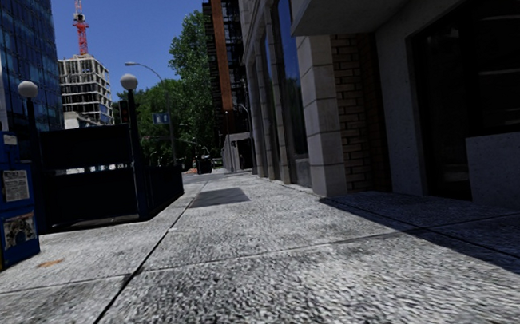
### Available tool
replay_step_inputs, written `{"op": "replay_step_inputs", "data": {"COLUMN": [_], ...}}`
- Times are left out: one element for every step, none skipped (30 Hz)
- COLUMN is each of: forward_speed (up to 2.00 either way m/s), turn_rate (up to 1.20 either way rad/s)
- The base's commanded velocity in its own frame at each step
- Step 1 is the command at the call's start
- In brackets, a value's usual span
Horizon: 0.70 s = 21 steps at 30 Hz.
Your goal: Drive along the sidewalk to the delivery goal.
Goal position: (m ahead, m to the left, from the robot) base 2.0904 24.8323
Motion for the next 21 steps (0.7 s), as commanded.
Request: {"op": "replay_step_inputs", "data": {"forward_speed": [1.99,1.99,1.99,1.99,1.99,1.99,1.99,1.99,1.99,1.99,1.99,1.99,1.99,1.99,1.99,1.99,1.99,1.99,1.99,1.99,1.99], "turn_rate": [0.0,0.0,0.0,0.0,0.0,0.0,0.0,0.0,0.0,0.0,0.0,0.0,0.0,0.07,0.28,0.77,0.96,1.06,1.06,0.73,0.25]}}
